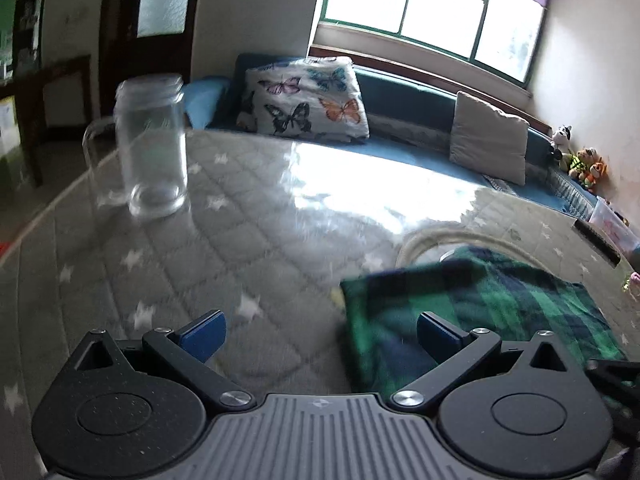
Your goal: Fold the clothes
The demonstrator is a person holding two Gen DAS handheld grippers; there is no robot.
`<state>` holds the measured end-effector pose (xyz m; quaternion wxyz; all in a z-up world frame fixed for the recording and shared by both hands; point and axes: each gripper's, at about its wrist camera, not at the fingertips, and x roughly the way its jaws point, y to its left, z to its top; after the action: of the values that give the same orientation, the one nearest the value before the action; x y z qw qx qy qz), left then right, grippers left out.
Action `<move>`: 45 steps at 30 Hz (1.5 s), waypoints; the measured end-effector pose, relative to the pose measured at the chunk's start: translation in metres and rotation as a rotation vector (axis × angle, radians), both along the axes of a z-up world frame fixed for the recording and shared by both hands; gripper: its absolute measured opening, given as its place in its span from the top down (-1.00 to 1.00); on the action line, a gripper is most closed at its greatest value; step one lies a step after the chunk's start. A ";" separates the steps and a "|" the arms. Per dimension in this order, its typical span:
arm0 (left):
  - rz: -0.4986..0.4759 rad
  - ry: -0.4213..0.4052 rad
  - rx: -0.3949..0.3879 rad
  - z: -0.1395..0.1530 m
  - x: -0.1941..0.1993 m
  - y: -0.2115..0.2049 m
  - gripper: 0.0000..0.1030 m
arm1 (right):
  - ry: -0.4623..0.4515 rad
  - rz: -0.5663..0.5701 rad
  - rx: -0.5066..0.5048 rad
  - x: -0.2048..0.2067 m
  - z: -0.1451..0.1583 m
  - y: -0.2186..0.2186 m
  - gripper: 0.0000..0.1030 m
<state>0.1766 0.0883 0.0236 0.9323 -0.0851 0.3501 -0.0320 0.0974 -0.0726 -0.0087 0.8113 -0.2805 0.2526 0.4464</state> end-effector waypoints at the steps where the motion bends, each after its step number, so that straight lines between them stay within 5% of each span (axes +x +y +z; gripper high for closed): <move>1: 0.004 0.006 -0.016 -0.002 -0.004 0.002 -1.00 | -0.013 0.007 -0.017 -0.003 -0.003 0.007 -0.21; 6: 0.015 0.037 -0.119 -0.012 -0.014 0.006 -1.00 | -0.058 -0.027 -0.050 -0.007 -0.016 0.019 0.24; 9: 0.022 0.069 -0.199 -0.016 -0.013 0.005 -0.97 | -0.018 -0.057 0.007 -0.004 -0.010 0.011 0.77; 12: 0.021 0.109 -0.289 -0.022 -0.009 0.004 -0.93 | 0.046 -0.100 0.103 0.004 0.004 -0.004 0.89; 21: 0.009 0.175 -0.516 -0.031 -0.002 -0.007 -0.67 | 0.152 -0.166 0.294 0.010 0.033 -0.051 0.92; 23: 0.005 0.187 -0.542 -0.033 -0.002 -0.011 -0.37 | 0.161 -0.158 0.308 0.006 0.035 -0.056 0.93; 25: -0.001 0.198 -0.566 -0.037 -0.003 -0.015 0.28 | 0.173 -0.144 0.312 0.004 0.036 -0.059 0.93; 28: -0.001 0.194 -0.581 -0.042 -0.007 -0.017 0.64 | 0.191 -0.120 0.305 0.001 0.033 -0.063 0.91; 32: 0.010 0.183 -0.590 -0.045 -0.013 -0.014 0.72 | 0.249 -0.108 0.327 0.002 0.037 -0.081 0.57; 37: 0.014 0.174 -0.593 -0.043 -0.014 -0.013 0.73 | 0.197 -0.213 0.310 0.025 0.040 -0.117 0.57; 45: 0.006 0.146 -0.575 -0.032 -0.016 -0.021 0.74 | 0.121 -0.497 0.182 0.129 0.010 -0.119 0.59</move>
<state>0.1602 0.0677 -0.0081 0.8424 -0.3487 0.3927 -0.1208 0.2262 -0.1920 0.0012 0.9013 -0.1088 0.3207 0.2702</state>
